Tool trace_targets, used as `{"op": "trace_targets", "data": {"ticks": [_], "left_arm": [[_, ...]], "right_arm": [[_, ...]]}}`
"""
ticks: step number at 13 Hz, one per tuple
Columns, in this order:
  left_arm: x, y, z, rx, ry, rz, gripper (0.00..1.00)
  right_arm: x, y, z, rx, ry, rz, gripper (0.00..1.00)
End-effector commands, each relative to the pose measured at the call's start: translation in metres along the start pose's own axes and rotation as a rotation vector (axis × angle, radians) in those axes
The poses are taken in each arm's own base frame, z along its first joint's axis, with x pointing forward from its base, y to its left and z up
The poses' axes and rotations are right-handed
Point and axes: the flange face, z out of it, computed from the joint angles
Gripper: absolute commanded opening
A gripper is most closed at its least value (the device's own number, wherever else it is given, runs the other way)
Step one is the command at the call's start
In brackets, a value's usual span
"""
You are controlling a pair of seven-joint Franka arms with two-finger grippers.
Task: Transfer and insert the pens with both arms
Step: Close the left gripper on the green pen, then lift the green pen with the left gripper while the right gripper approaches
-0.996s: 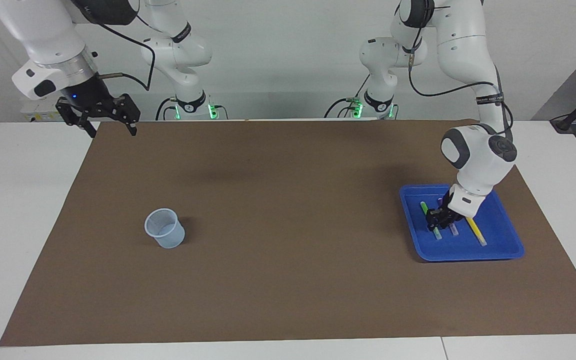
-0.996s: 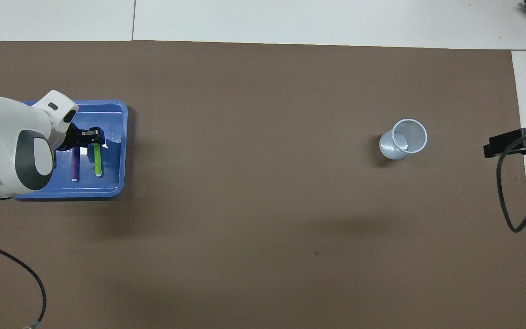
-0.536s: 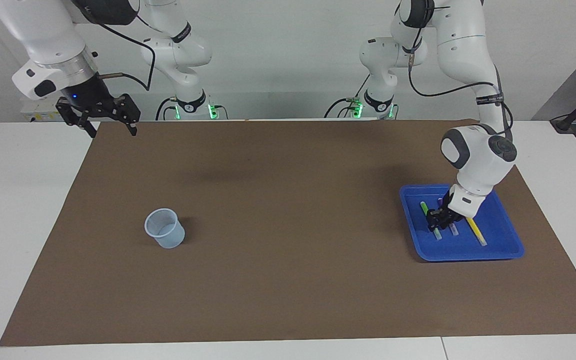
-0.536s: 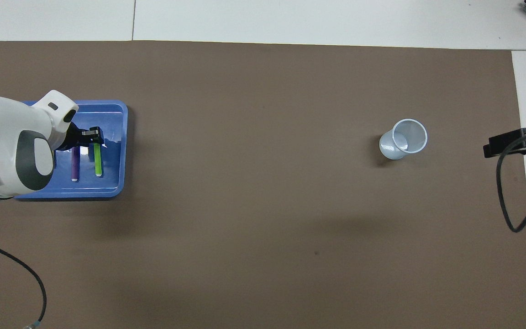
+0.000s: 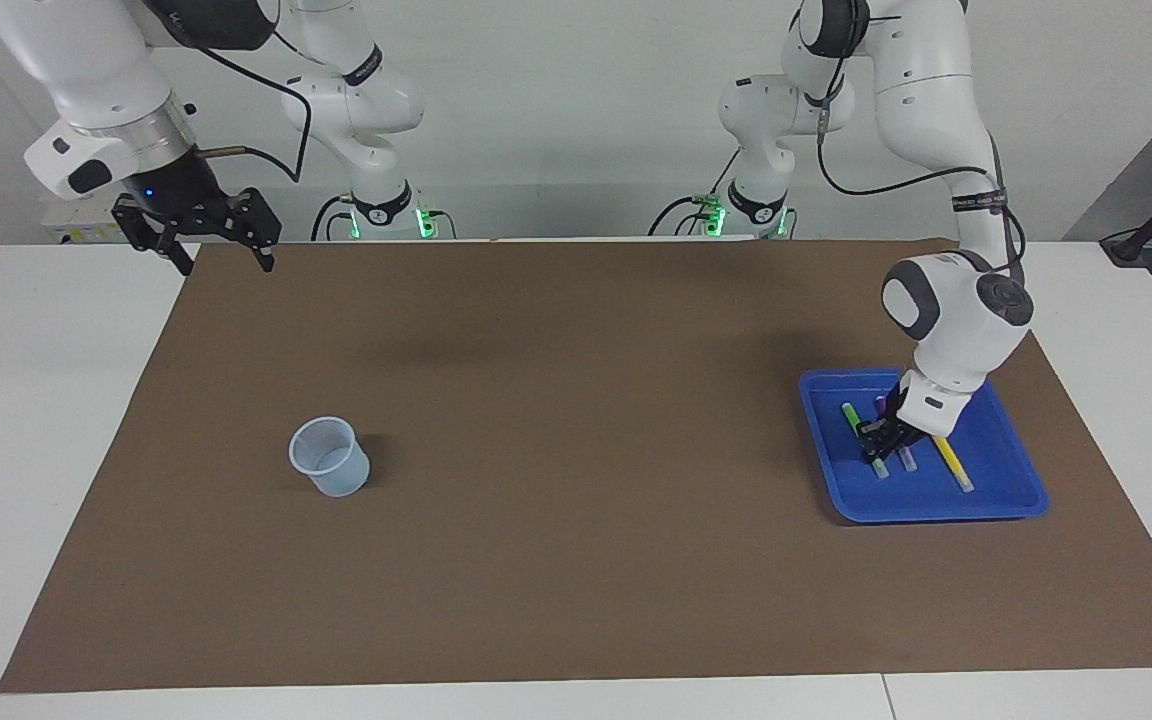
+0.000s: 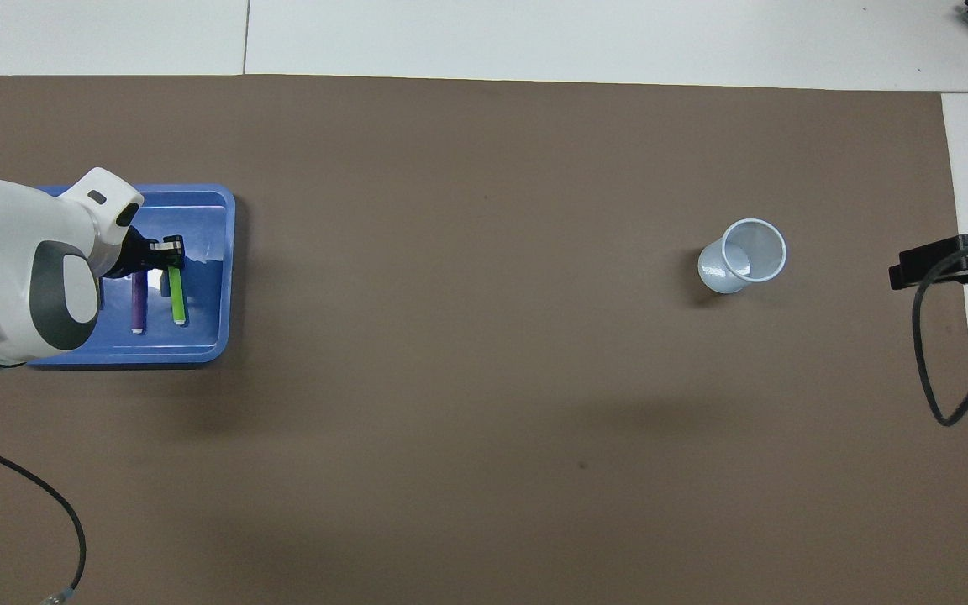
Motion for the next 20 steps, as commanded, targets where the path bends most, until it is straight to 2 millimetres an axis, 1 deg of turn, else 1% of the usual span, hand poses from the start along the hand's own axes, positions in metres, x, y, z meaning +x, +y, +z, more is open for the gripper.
{"op": "trace_targets", "data": {"ticks": [1,3,6,7,9,10,11,12,13,14,15,16,18,19,20], "left_arm": [[0.004,0.001,-0.008,-0.020,-0.048,-0.017,0.00],[0.008,0.002,-0.016,-0.028,-0.071,-0.021,0.00],[0.008,0.002,-0.022,-0.029,-0.075,-0.012,0.00],[0.009,0.000,-0.028,-0.032,-0.078,-0.017,0.00],[0.009,-0.008,-0.051,-0.068,-0.085,-0.059,0.00],[0.012,0.001,-0.066,-0.124,-0.094,-0.101,0.00],[0.013,0.007,-0.075,-0.160,-0.115,-0.154,0.00],[0.017,0.017,-0.086,-0.170,-0.128,-0.209,0.00],[0.015,0.035,-0.088,-0.168,-0.149,-0.270,0.00],[0.013,0.048,-0.094,-0.165,-0.157,-0.342,0.00],[0.007,0.067,-0.100,-0.178,-0.167,-0.430,0.00],[0.005,0.078,-0.100,-0.201,-0.189,-0.536,0.00],[-0.002,0.110,-0.105,-0.236,-0.222,-0.635,0.00],[-0.007,0.133,-0.107,-0.256,-0.248,-0.709,0.00],[-0.009,0.154,-0.111,-0.286,-0.270,-0.768,0.00]], "right_arm": [[-0.001,-0.003,0.001,0.012,0.018,0.014,1.00],[-0.001,-0.003,0.001,0.012,0.018,0.014,1.00],[-0.001,-0.003,0.001,0.013,0.017,0.014,1.00],[-0.001,-0.004,0.001,0.021,0.019,0.012,1.00],[0.002,-0.010,0.000,0.083,0.033,0.014,1.00],[0.002,-0.010,-0.001,0.083,0.040,0.014,1.00],[0.003,-0.010,-0.001,0.083,0.043,0.015,1.00],[0.003,-0.010,-0.001,0.084,0.043,0.018,1.00],[0.003,-0.011,-0.001,0.089,0.042,0.033,1.00],[0.003,-0.013,-0.002,0.111,0.046,0.054,1.00],[0.005,-0.016,-0.003,0.146,0.059,0.078,1.00],[0.008,-0.020,-0.004,0.183,0.075,0.106,1.00],[0.013,-0.048,0.002,0.244,0.105,0.198,1.00],[0.014,-0.057,0.006,0.270,0.111,0.263,1.00],[0.015,-0.072,0.008,0.293,0.116,0.307,1.00]]}}
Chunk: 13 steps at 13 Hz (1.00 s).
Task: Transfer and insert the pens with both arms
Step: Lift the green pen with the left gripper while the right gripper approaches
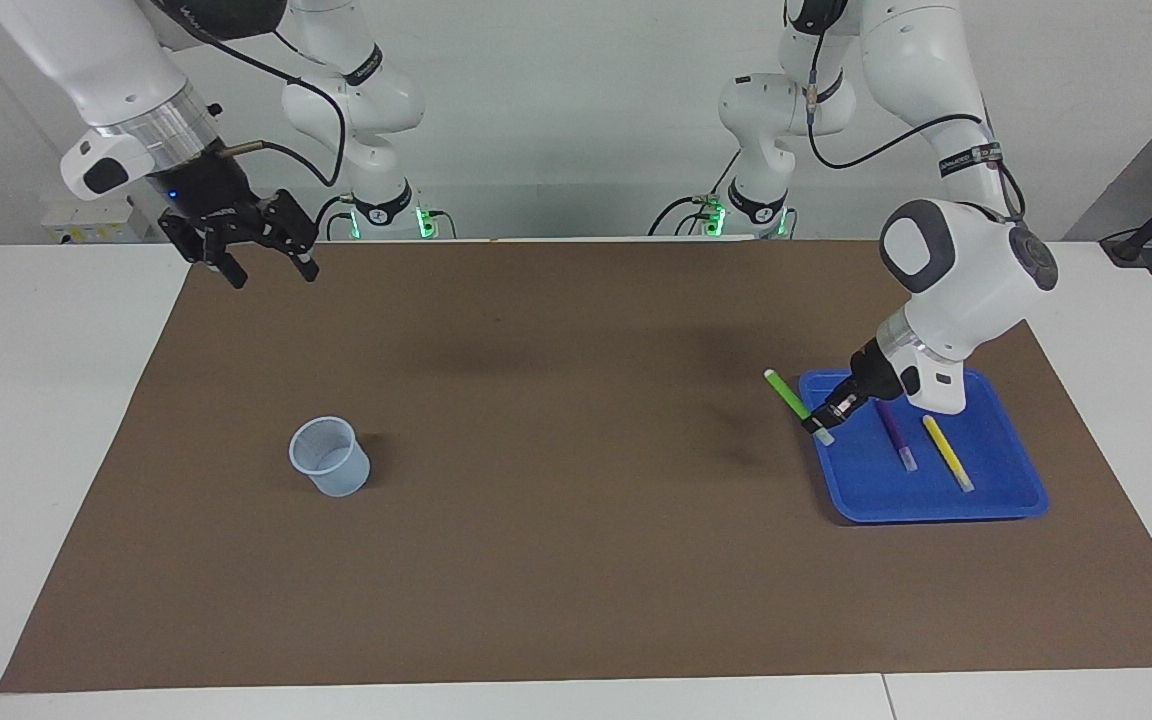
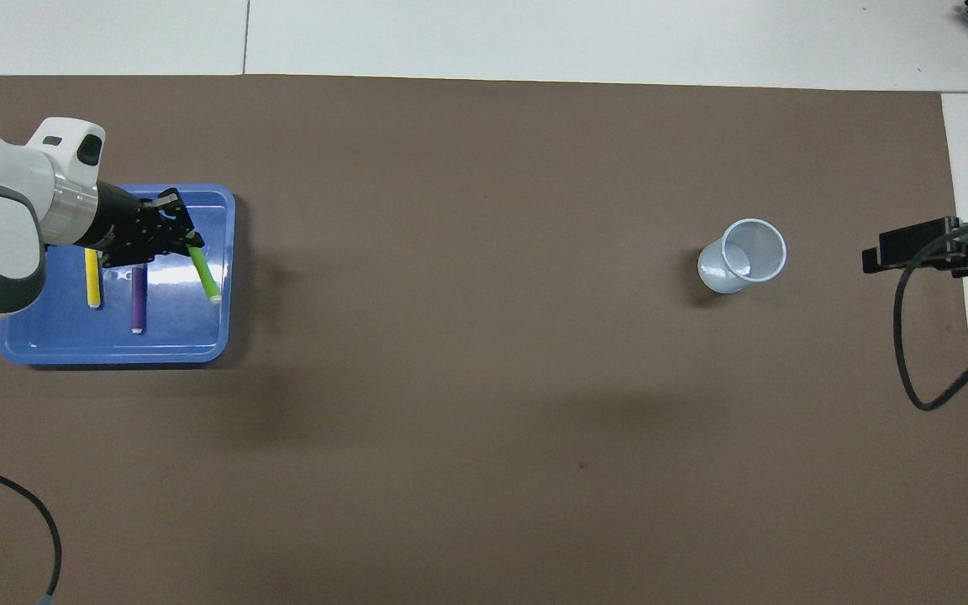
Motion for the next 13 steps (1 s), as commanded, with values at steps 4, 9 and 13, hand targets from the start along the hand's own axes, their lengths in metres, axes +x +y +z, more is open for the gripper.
{"op": "trace_targets", "data": {"ticks": [4,9,13], "left_arm": [[-0.073,0.059,0.010,-0.163,-0.178,-0.342,0.00],[-0.141,0.103,0.024,-0.223,-0.251,-0.607,0.00],[-0.180,0.124,0.033,-0.280,-0.284,-0.729,0.00]], "right_arm": [[-0.005,-0.038,0.030,0.186,0.033,0.315,1.00],[-0.021,-0.084,0.071,0.247,-0.002,0.475,1.00],[-0.027,-0.109,0.094,0.325,0.020,0.648,1.00]]}}
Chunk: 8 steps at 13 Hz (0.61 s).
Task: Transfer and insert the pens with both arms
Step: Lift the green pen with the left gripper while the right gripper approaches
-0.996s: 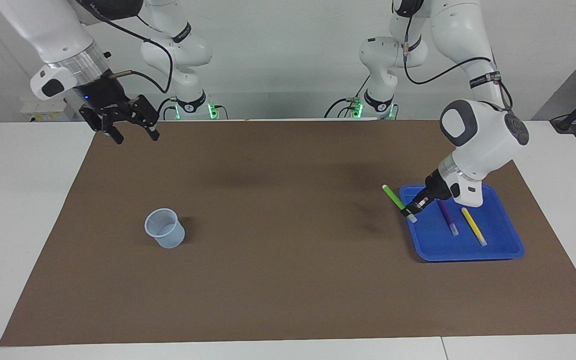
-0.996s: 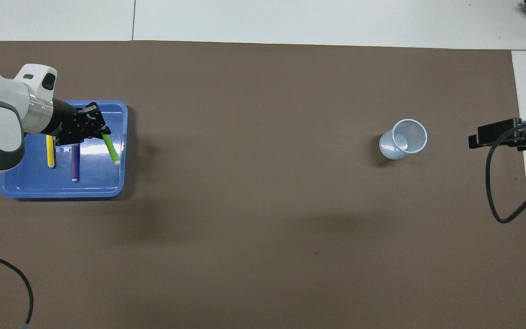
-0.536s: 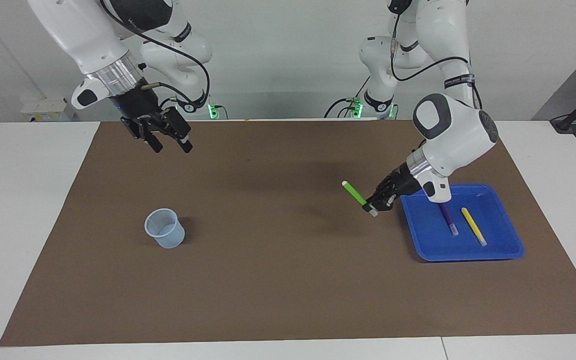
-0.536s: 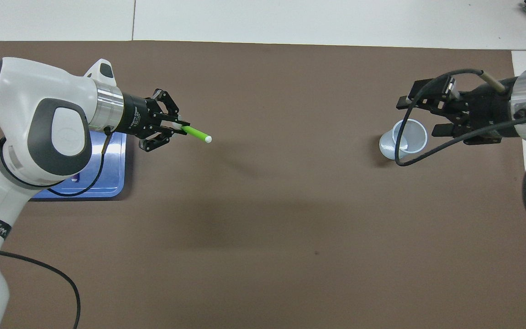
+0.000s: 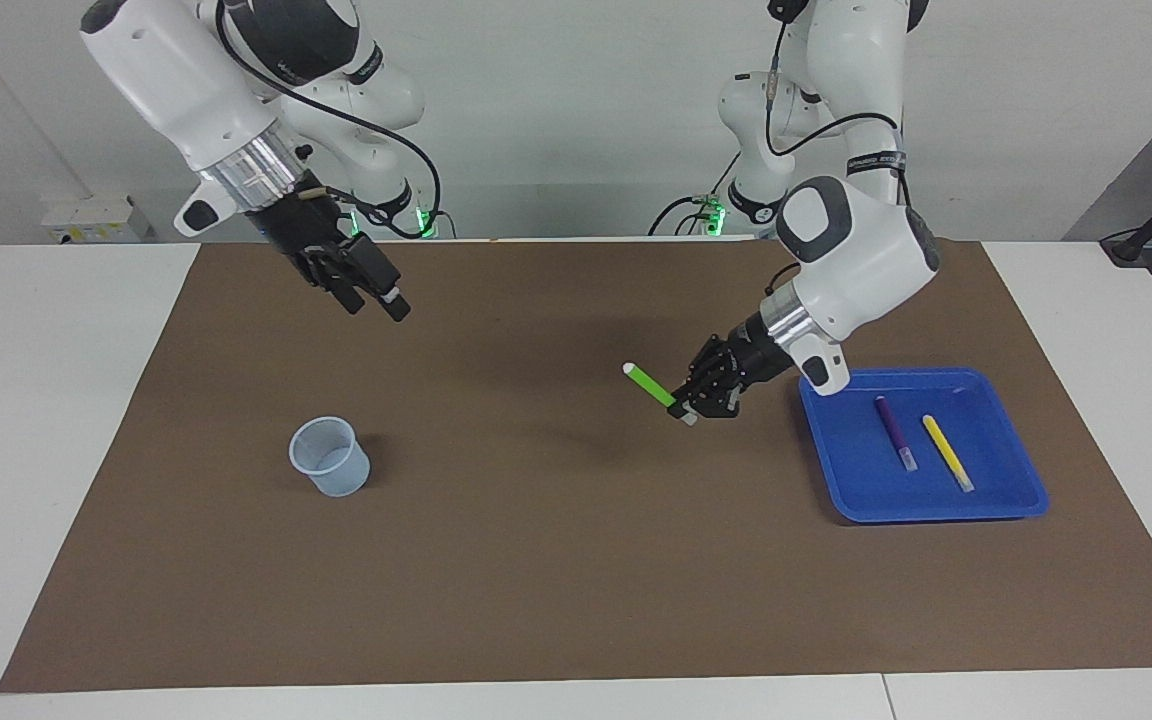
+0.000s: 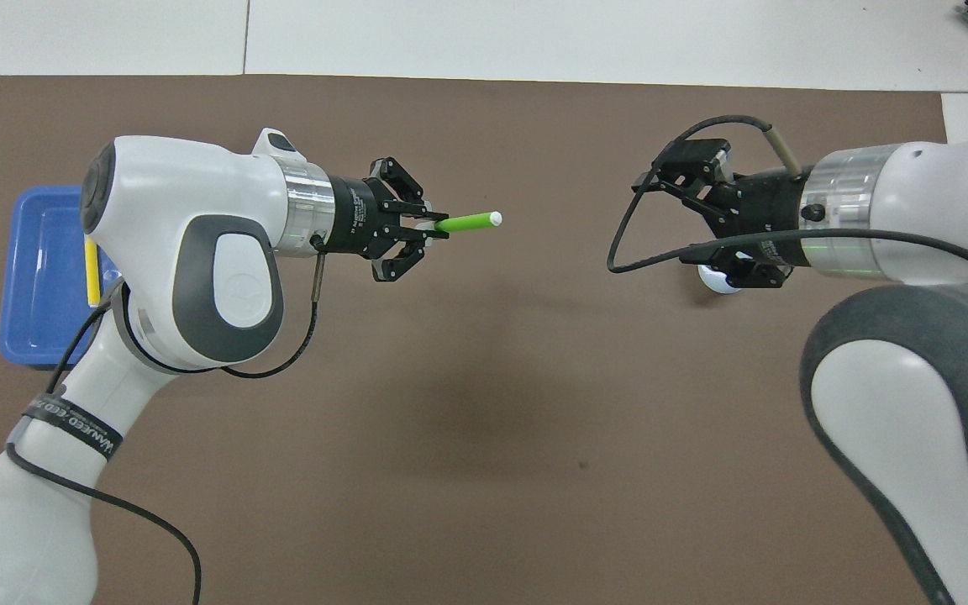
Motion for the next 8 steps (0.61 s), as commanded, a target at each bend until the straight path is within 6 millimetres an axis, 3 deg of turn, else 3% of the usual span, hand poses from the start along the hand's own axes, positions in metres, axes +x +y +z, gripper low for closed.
{"op": "trace_targets", "data": {"ticks": [1,5,8], "left_arm": [[-0.015,-0.006,0.004,-0.024,-0.021,-0.060,0.00],[-0.040,-0.017,0.017,-0.043,-0.103,-0.109,0.00],[-0.057,-0.027,0.031,-0.057,-0.104,-0.089,0.00]], "right_arm": [[-0.008,0.004,0.017,0.050,-0.002,0.078,1.00],[-0.031,-0.009,0.059,0.077,0.014,0.133,1.00],[-0.030,-0.020,0.088,0.126,0.054,0.179,1.00]]}}
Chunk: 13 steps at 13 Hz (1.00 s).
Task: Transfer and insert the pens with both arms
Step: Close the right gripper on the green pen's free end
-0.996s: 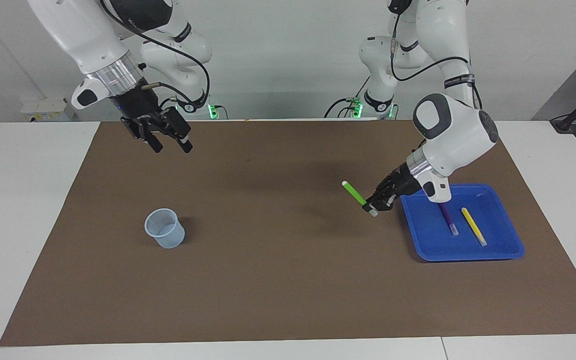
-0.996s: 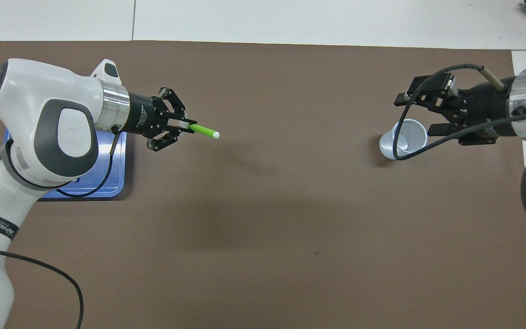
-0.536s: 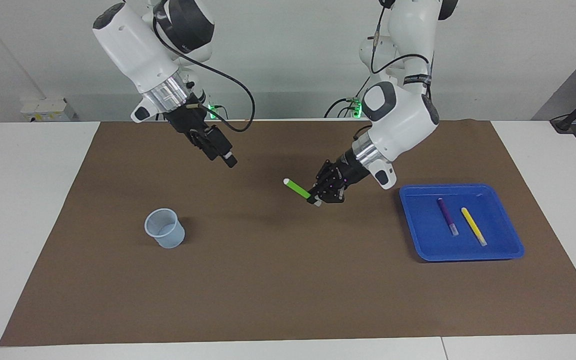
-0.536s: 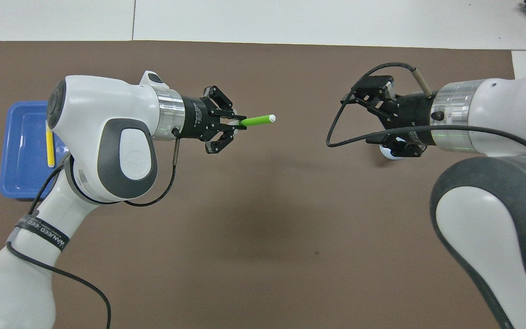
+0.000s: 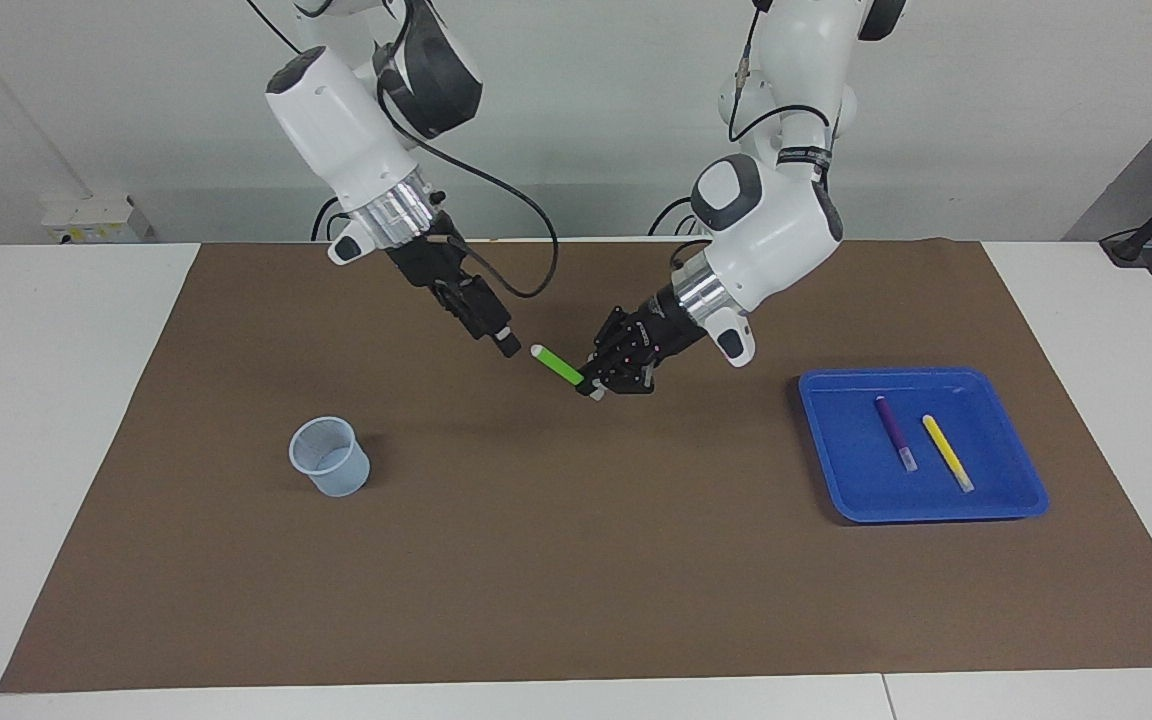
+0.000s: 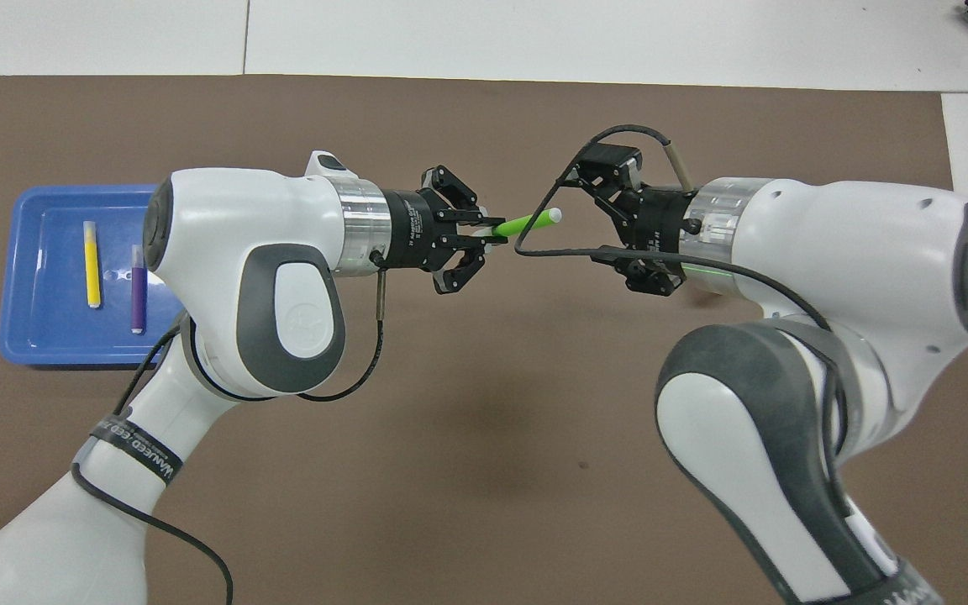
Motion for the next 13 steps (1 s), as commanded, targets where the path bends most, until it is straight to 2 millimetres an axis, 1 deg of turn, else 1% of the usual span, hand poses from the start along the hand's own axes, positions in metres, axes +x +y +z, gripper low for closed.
{"op": "trace_targets", "data": {"ticks": [1,2,4,6,8,9,11,13], "left_arm": [[-0.008,-0.008,0.005,-0.019,-0.009,-0.017,0.00],[-0.005,-0.010,0.006,-0.012,-0.005,-0.020,0.00],[-0.006,-0.010,0.006,-0.011,-0.006,-0.019,0.00],[-0.006,-0.010,0.006,-0.011,-0.006,-0.019,0.00],[-0.005,-0.009,0.006,-0.011,-0.005,-0.019,0.00],[-0.004,-0.009,0.005,-0.013,-0.005,-0.020,0.00],[-0.004,-0.008,0.004,-0.015,-0.005,-0.022,0.00],[-0.004,-0.009,0.004,-0.014,-0.004,-0.021,0.00]], "right_arm": [[0.007,-0.004,0.021,0.052,-0.003,0.073,1.00],[0.002,-0.010,0.023,0.094,-0.009,0.092,1.00],[0.003,-0.011,0.023,0.096,-0.009,0.078,1.00],[0.002,-0.011,0.023,0.089,-0.018,0.083,0.90],[-0.006,-0.006,0.025,0.031,-0.062,0.082,0.85],[-0.008,-0.004,0.025,0.014,-0.075,0.079,0.83],[-0.015,0.001,0.025,-0.040,-0.117,0.065,0.74],[-0.021,0.005,0.023,-0.086,-0.153,0.036,0.72]]}}
